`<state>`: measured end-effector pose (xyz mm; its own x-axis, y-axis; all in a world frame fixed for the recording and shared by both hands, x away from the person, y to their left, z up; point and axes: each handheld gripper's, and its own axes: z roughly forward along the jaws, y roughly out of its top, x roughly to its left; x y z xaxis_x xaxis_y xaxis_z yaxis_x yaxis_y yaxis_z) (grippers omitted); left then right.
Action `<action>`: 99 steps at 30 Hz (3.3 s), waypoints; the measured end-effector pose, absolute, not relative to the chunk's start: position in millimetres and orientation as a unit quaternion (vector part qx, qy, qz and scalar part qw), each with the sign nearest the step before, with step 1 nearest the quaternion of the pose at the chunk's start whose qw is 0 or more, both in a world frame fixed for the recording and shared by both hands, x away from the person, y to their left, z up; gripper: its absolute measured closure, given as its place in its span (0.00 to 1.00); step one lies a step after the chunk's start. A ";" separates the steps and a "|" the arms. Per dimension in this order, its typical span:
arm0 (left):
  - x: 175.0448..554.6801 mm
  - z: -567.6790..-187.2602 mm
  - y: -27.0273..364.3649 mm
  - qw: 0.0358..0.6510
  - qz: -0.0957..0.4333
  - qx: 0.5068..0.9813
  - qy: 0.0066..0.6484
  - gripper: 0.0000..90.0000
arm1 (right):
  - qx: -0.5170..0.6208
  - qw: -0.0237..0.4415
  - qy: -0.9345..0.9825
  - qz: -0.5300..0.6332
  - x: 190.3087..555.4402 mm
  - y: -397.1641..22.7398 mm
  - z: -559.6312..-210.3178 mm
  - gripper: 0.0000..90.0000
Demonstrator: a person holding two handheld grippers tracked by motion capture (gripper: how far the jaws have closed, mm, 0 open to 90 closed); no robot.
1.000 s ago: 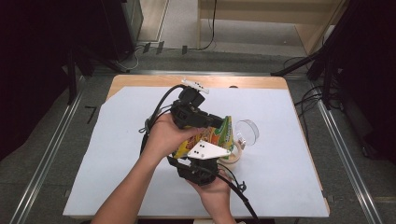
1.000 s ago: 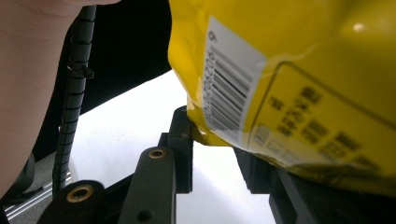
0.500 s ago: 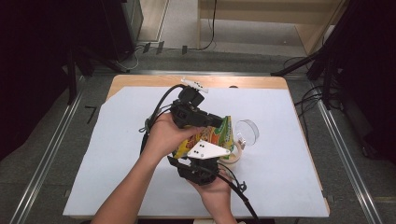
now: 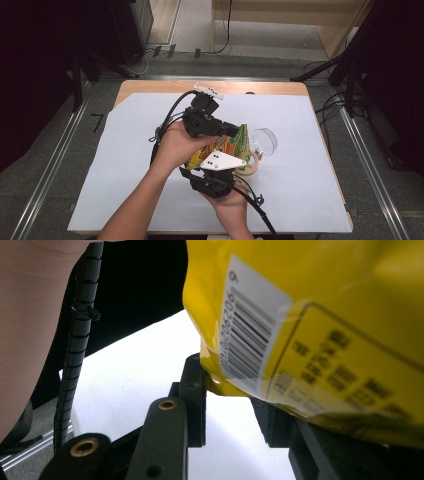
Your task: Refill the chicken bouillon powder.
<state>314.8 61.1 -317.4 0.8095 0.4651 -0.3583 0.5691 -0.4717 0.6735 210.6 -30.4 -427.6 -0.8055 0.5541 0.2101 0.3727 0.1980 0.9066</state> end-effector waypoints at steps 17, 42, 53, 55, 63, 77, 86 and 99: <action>315.8 -318.0 61.4 0.412 -0.062 0.858 0.302 0.90 | 0.301 0.081 0.769 0.558 210.9 -30.3 -428.7 0.78; 312.4 -316.7 59.5 0.410 -0.054 0.859 0.301 0.90 | 0.299 0.084 0.772 0.555 212.7 -31.1 -429.1 0.78; 306.8 -313.9 56.0 0.407 -0.048 0.862 0.297 0.90 | 0.301 0.082 0.767 0.560 213.7 -31.7 -429.7 0.78; 306.7 -313.9 55.9 0.407 -0.048 0.862 0.297 0.90 | 0.301 0.083 0.767 0.560 213.9 -31.8 -429.8 0.78; 305.2 -313.6 54.3 0.408 -0.056 0.863 0.293 0.91 | 0.306 0.081 0.766 0.560 214.5 -32.0 -431.0 0.79; 305.5 -313.8 54.5 0.408 -0.060 0.862 0.293 0.91 | 0.306 0.081 0.765 0.561 215.3 -31.2 -431.3 0.80; 308.2 -314.8 55.4 0.410 -0.057 0.861 0.295 0.91 | 0.305 0.079 0.766 0.560 214.1 -31.8 -428.7 0.80; 312.2 -316.2 58.1 0.409 -0.058 0.859 0.302 0.90 | 0.304 0.076 0.771 0.555 214.3 -30.2 -425.8 0.79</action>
